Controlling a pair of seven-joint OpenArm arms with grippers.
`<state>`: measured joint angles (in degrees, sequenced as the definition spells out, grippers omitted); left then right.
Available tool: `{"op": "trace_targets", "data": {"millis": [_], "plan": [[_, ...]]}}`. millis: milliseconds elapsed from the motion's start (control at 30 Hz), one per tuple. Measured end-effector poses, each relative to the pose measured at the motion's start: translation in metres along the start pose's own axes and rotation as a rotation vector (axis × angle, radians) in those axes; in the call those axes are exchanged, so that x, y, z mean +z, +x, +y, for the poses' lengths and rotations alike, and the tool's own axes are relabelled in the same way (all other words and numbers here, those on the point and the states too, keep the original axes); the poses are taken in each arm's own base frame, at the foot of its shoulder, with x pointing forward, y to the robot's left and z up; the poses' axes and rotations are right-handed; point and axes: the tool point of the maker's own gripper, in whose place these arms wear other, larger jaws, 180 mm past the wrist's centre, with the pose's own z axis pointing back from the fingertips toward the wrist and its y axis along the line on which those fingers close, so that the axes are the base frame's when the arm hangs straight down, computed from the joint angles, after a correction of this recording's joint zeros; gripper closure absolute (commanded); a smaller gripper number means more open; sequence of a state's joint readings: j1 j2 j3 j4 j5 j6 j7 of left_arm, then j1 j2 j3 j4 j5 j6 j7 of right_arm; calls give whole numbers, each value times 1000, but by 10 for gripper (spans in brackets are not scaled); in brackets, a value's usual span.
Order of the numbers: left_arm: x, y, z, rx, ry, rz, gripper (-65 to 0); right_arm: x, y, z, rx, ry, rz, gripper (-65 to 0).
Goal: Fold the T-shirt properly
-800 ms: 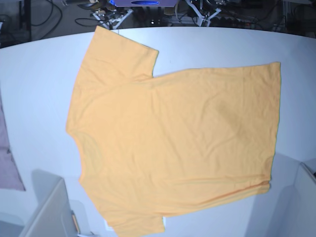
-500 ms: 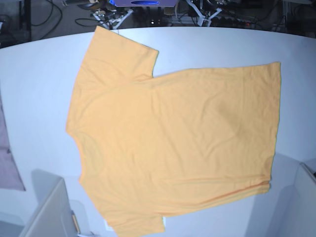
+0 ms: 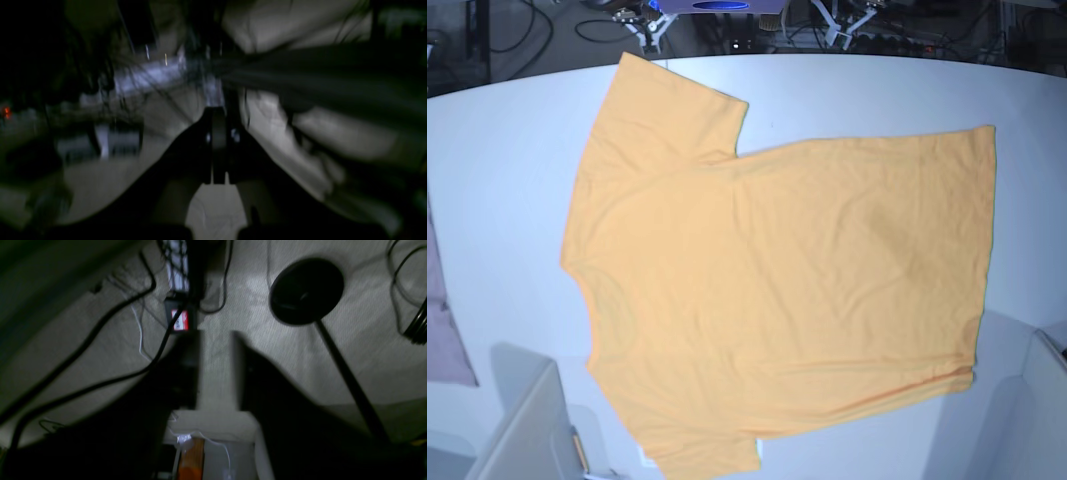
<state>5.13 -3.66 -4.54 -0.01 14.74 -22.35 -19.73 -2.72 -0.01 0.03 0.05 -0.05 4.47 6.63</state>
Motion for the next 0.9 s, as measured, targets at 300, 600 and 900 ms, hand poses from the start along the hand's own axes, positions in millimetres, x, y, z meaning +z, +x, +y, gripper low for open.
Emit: {"op": "trace_targets", "data": {"millis": [300,600,900], "plan": [[2,-11,-2,7,-1,28,0,0,-25,1,-3,2,46,0],[13,-29,43,-87,265,58,0,0,-22,3,-3,4,36,0],[17,-46,36,-103,255,67,0,0,-29,4,-3,6,47,0]]}}
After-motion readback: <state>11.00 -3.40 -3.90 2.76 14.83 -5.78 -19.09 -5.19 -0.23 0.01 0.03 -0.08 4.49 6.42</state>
